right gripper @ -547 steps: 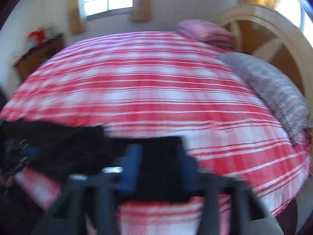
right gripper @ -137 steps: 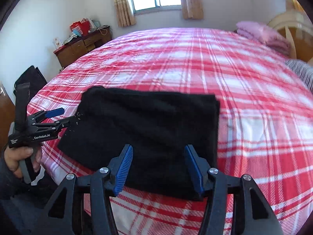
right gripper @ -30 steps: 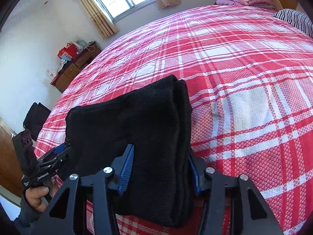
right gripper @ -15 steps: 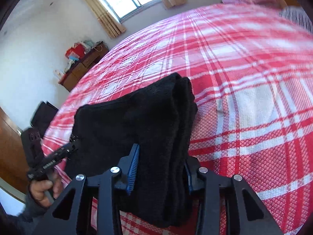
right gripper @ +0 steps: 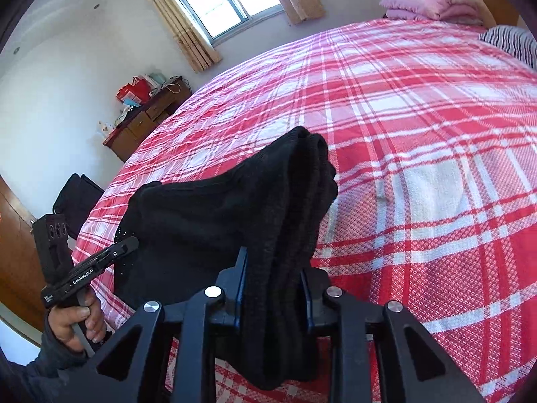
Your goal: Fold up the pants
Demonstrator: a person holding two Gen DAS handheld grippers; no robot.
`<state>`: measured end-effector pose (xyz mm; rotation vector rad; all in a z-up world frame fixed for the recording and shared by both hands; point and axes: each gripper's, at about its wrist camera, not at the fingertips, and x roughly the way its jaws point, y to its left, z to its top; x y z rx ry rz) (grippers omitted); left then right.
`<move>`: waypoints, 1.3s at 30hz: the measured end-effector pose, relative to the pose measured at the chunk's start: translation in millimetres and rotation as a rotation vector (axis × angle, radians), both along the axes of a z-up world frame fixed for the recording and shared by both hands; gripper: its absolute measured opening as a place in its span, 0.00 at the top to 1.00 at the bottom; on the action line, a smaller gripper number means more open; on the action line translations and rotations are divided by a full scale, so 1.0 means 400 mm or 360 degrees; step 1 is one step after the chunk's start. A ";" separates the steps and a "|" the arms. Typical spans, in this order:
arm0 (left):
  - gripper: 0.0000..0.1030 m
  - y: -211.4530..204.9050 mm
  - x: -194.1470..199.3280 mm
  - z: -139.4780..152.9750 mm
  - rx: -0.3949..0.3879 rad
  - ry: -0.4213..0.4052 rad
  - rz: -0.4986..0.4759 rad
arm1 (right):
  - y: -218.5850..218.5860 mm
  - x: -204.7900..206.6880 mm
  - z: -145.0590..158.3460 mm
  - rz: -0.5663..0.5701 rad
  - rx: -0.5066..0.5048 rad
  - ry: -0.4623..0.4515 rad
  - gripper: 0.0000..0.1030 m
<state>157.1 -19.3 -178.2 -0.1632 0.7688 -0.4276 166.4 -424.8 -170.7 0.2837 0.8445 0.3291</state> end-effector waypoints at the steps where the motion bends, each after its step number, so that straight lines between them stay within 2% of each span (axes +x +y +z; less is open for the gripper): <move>1: 0.87 -0.001 -0.002 0.003 0.0005 -0.0006 0.0000 | 0.004 -0.002 0.007 0.0005 -0.0006 -0.0012 0.75; 10: 0.88 0.001 -0.011 0.030 0.0003 -0.0047 -0.0011 | 0.007 0.004 0.025 0.0012 -0.0015 -0.0041 0.75; 20: 0.89 0.007 -0.021 0.071 0.0054 -0.0106 0.0003 | 0.036 0.036 0.063 0.0057 -0.0045 -0.0076 0.75; 31: 0.90 0.065 0.003 0.141 0.0099 -0.0196 0.0093 | 0.158 0.133 0.112 0.0199 -0.0087 -0.0113 0.75; 39: 0.90 0.152 0.039 0.189 0.0170 -0.0259 0.0208 | 0.280 0.226 0.153 0.0309 -0.0093 -0.0147 0.75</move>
